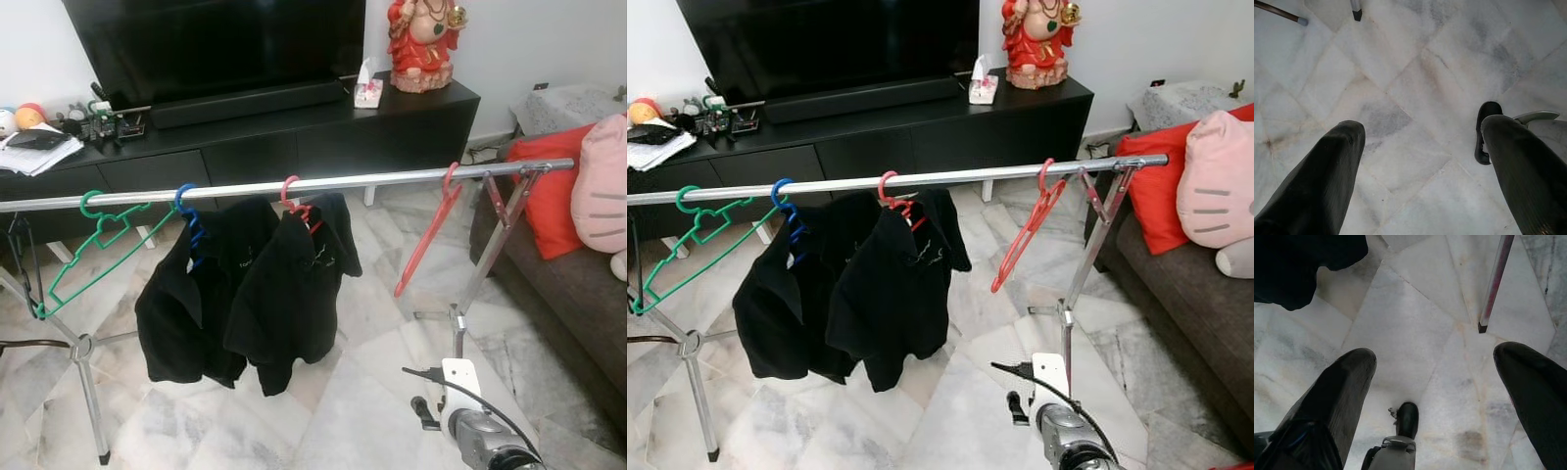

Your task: Hang hanger

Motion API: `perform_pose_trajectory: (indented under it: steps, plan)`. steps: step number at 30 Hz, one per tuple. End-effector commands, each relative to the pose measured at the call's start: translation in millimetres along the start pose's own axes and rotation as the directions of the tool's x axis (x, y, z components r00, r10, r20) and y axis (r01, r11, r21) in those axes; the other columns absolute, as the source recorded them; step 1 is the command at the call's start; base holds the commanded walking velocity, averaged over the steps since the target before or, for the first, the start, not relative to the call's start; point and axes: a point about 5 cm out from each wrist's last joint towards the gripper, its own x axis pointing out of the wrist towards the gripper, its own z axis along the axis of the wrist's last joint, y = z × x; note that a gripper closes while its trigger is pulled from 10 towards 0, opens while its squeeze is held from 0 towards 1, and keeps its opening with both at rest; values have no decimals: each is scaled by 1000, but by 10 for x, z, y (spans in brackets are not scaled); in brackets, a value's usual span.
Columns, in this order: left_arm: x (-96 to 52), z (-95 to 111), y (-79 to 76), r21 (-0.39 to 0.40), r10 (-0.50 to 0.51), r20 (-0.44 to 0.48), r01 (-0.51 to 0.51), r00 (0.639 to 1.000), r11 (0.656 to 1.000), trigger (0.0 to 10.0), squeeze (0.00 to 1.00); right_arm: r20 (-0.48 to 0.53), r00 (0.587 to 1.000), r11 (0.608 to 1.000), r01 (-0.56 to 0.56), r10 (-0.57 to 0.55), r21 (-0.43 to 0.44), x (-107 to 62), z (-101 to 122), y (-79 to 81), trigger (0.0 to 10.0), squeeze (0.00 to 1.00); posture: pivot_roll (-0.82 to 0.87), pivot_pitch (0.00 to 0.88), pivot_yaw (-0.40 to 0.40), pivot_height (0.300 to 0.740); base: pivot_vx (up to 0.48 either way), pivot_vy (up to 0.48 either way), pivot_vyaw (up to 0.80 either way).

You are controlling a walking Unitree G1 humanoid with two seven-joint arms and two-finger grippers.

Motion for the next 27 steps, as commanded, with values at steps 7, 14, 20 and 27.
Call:
perform_pose_trajectory:
  steps: [7, 14, 20, 27]
  plan:
    - [6, -2, -41, 9, -5, -12, 5, 1000, 1000, 10000, 0, 4, 1000, 1000, -2, 2, -17, -3, 50, -20, 10000, 0, -138, 0, 34, 732, 0, 0, 0]
    - [14, 1, -225, -4, -19, -15, 19, 1000, 1000, 10000, 0, -14, 1000, 994, -9, 8, -108, -23, 55, -162, 10000, 0, -111, 0, -45, 732, 0, 0, 0]
    - [2, -38, -195, -12, -20, -14, 20, 1000, 1000, 10000, 0, -10, 1000, 988, -13, 12, -156, -36, 67, -241, 10000, 0, -100, 0, -74, 732, 0, 0, 0]
    - [1, 2, -309, 68, -42, 28, 40, 999, 997, 10000, 0, -16, 1000, 986, -1, -2, -167, -47, 29, -308, 10000, 0, -97, 0, -30, 732, 0, 0, 0]
